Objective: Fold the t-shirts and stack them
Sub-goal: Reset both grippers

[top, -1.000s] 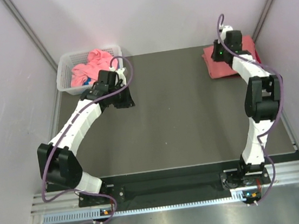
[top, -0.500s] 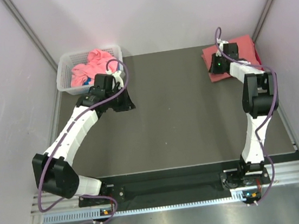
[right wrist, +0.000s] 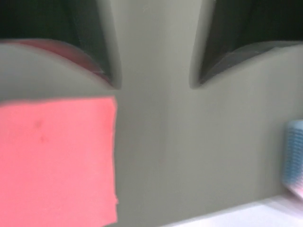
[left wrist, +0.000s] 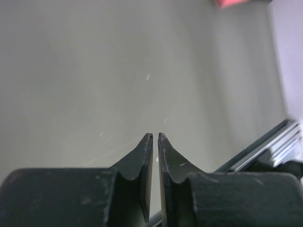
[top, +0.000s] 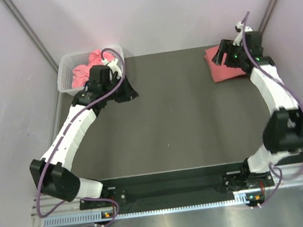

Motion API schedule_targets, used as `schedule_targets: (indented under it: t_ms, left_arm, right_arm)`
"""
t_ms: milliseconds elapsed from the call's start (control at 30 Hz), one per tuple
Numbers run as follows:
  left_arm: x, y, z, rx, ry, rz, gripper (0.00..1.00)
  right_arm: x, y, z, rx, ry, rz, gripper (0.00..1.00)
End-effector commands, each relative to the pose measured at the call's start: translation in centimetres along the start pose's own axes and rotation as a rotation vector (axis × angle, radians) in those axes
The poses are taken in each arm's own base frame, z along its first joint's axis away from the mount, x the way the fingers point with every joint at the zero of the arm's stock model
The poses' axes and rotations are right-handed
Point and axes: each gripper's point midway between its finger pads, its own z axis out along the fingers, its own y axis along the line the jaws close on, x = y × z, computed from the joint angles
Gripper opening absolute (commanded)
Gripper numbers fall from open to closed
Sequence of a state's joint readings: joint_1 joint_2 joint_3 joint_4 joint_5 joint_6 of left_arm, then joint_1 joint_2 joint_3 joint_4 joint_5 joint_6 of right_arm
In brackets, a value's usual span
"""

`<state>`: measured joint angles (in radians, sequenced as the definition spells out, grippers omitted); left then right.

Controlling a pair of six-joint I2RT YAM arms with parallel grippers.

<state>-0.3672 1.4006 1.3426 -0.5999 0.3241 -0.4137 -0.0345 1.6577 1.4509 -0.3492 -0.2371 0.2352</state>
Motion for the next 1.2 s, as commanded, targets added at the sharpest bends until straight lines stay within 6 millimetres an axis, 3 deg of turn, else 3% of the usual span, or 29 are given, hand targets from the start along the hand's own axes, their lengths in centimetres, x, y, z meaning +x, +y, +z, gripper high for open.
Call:
schedule_targets:
  t_ms: [0, 33, 67, 100, 167, 300, 367, 400, 433, 500, 667, 833, 1167]
  left_arm:
    - [-6.3, -4.0, -3.1, 0.111, -0.213, 0.039, 0.15]
    - [-7.2, -4.6, -3.8, 0.118, -0.247, 0.050, 0.16]
    - [-7.7, -4.8, -4.3, 0.118, -0.268, 0.051, 0.18]
    - [-8.4, -5.0, -4.8, 0.121, -0.300, 0.059, 0.24]
    - [-9.3, -5.8, -6.6, 0.135, -0.357, 0.074, 0.31]
    - [-10.6, -7.0, -10.6, 0.156, -0.493, 0.081, 0.52]
    - [-10.7, -6.5, -11.0, 0.151, -0.564, 0.065, 0.72]
    - [-10.6, -6.8, -12.5, 0.164, -0.613, 0.077, 0.85]
    - [-10.1, -6.3, -12.2, 0.159, -0.630, 0.078, 0.99]
    - [-9.5, -6.1, -13.1, 0.155, -0.650, 0.078, 0.99]
    - [-7.6, -5.8, -12.4, 0.145, -0.547, 0.067, 0.99]
    - [-6.6, -6.4, -11.3, 0.187, -0.464, 0.085, 0.99]
    - [-6.1, -7.1, -11.5, 0.220, -0.435, 0.111, 0.99]
  right_arm:
    - [0.7, 3.0, -7.0, -0.037, -0.040, 0.050, 0.99]
    - [0.9, 3.3, -8.1, -0.038, -0.056, 0.056, 1.00]
    - [0.2, 4.3, -10.7, -0.067, -0.111, 0.057, 0.99]
    - [1.4, 4.2, -11.3, -0.069, -0.098, 0.067, 1.00]
    - [1.2, 5.8, -14.3, -0.131, -0.141, 0.069, 1.00]
    - [3.0, 7.7, -18.0, -0.233, -0.177, 0.067, 1.00]
    - [3.2, 8.1, -20.3, -0.247, -0.228, 0.044, 1.00]
    - [3.9, 8.1, -20.7, -0.249, -0.229, 0.045, 1.00]
    - [3.7, 8.4, -22.0, -0.262, -0.268, 0.035, 1.00]
    - [4.2, 8.5, -22.7, -0.267, -0.281, 0.035, 1.00]
    - [3.4, 8.3, -24.7, -0.238, -0.347, 0.046, 1.00]
    - [3.2, 7.5, -24.5, -0.193, -0.359, 0.062, 1.00]
    - [2.5, 7.4, -25.5, -0.173, -0.391, 0.064, 1.00]
